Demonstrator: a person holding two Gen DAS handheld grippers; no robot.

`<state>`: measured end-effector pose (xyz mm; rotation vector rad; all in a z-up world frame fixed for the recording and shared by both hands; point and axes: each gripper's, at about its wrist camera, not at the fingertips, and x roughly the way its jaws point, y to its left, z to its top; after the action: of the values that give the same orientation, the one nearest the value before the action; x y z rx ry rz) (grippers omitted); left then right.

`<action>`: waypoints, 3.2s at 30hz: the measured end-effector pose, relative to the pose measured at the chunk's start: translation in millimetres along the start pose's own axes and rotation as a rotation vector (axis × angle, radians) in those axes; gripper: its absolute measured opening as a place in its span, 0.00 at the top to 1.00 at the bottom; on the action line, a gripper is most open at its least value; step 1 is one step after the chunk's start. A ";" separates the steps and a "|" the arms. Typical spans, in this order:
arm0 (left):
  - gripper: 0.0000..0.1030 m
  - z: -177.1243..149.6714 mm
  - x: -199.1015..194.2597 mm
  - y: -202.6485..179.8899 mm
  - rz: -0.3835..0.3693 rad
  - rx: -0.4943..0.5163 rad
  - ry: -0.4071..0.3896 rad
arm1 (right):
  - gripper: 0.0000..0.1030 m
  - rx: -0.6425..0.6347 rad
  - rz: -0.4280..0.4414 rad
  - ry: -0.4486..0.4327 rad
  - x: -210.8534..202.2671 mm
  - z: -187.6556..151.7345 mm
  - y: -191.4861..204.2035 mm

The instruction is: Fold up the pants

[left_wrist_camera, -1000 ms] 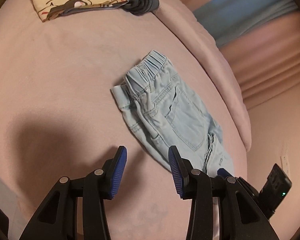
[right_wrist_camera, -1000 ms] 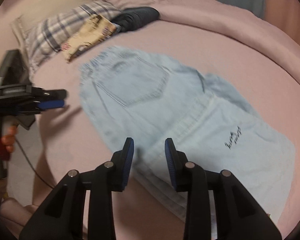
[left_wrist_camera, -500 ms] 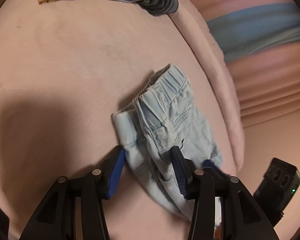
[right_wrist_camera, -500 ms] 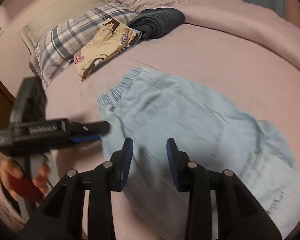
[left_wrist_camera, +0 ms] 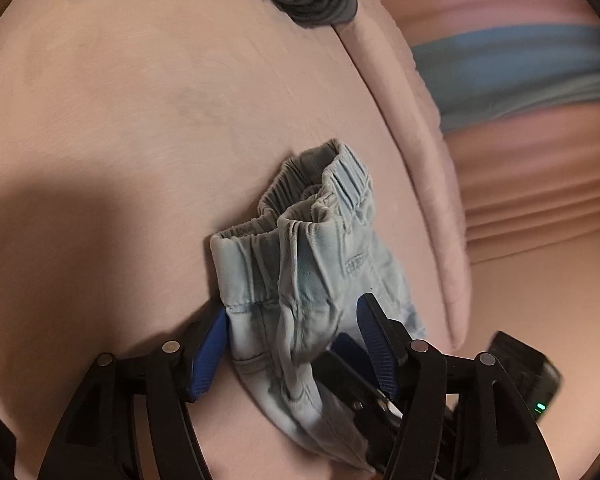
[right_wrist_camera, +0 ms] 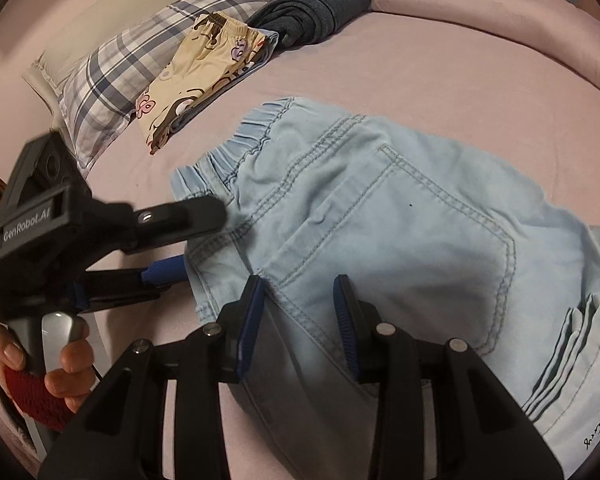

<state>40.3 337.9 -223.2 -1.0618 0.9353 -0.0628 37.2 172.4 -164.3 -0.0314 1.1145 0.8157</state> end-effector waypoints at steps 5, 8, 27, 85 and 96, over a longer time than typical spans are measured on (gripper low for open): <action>0.70 -0.2 2.9 7.8 -0.026 -0.034 0.005 | 0.66 0.020 -0.038 -0.015 -20.3 -1.7 -4.5; 0.73 -4.2 -0.4 -1.8 -0.001 0.025 -0.013 | 0.66 -0.015 -0.113 -0.040 -52.1 -14.1 -14.0; 0.76 -112.2 4.4 -164.7 0.089 0.829 -0.048 | 0.60 0.329 0.067 -0.161 -110.1 -66.5 -126.1; 0.67 -144.1 96.2 -194.8 0.184 0.995 0.152 | 0.75 0.503 -0.119 -0.369 -262.3 -130.6 -211.9; 0.66 -139.4 113.1 -175.0 0.207 1.001 0.172 | 0.78 0.406 -0.153 -0.188 -214.9 -172.7 -209.9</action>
<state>82.2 94.2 -181.5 -0.0320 0.9864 -0.4103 -13.4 -170.0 -149.6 0.2914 1.0664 0.4358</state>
